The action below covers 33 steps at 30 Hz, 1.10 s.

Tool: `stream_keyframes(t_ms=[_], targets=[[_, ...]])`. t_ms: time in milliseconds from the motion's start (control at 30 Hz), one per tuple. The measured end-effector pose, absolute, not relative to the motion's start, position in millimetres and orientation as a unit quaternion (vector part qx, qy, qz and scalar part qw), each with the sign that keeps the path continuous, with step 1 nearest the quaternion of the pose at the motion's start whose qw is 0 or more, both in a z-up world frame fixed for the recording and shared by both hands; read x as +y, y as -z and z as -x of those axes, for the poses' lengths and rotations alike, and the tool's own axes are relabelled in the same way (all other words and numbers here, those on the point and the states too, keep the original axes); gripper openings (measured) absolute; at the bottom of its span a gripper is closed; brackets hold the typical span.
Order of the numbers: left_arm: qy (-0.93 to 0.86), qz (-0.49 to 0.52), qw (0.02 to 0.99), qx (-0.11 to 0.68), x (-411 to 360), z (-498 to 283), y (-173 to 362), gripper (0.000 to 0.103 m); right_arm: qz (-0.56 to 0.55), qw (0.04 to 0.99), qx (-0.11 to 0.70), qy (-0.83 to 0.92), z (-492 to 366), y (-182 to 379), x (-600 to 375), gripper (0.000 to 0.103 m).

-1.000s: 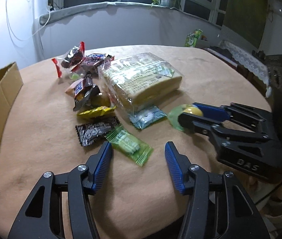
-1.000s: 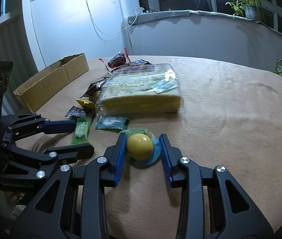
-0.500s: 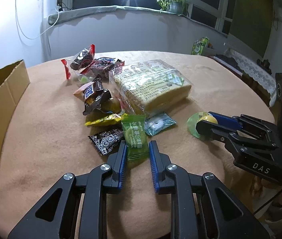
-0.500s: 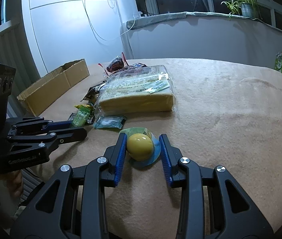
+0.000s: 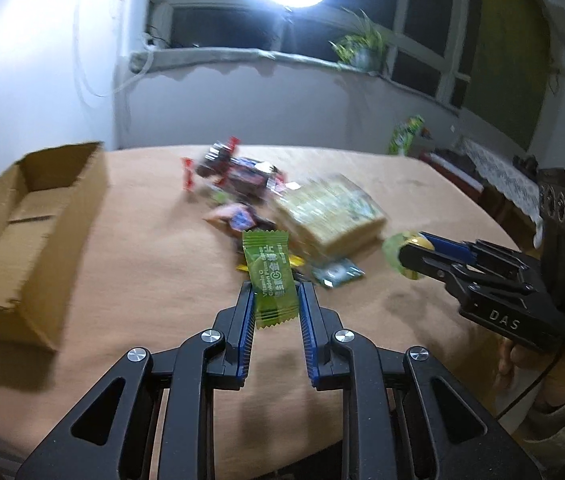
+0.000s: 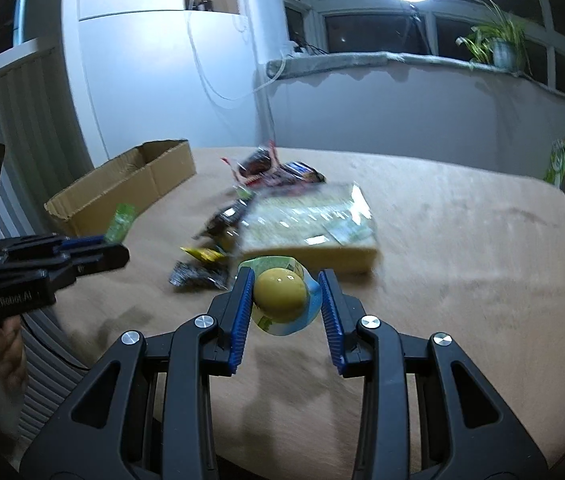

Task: Organize snacks
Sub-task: 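Carry both candies over the cardboard box and open both grippers, then move both open grippers back toward the snack pile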

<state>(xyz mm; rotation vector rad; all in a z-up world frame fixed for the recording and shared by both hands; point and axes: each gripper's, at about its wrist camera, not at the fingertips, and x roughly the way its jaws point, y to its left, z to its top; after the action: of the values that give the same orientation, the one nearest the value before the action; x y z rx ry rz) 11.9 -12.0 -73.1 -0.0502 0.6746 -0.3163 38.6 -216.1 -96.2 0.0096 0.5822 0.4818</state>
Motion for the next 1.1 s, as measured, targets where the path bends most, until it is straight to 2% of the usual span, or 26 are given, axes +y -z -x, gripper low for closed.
stream_keyframes(t_ms=[433,833,867,900,933,1000,1033,1100], targets=[[0.063,0.072,0.957,0.275,106,-11,44,0.020,0.049,0.915,0.261,-0.302,-60,55,-94,0.035],[0.004,0.102,0.952,0.287,192,-36,64,0.020,0.076,0.877,0.248,-0.404,-103,48,53,0.035],[0.001,0.103,0.951,0.290,196,-38,66,0.021,0.078,0.873,0.253,-0.409,-108,53,63,0.043],[-0.005,0.104,0.950,0.293,198,-41,69,0.021,0.089,0.867,0.271,-0.409,-115,61,76,0.066],[-0.009,0.106,0.949,0.297,201,-43,71,0.023,0.092,0.867,0.276,-0.404,-116,65,79,0.072],[-0.015,0.108,0.947,0.303,203,-44,73,0.051,0.080,0.875,0.265,-0.396,-112,66,73,0.075],[-0.027,0.104,0.948,0.299,202,-41,71,0.056,0.079,0.881,0.260,-0.388,-108,66,68,0.078],[-0.042,0.099,0.951,0.290,200,-35,68,0.077,0.084,0.894,0.248,-0.363,-99,64,56,0.085]])
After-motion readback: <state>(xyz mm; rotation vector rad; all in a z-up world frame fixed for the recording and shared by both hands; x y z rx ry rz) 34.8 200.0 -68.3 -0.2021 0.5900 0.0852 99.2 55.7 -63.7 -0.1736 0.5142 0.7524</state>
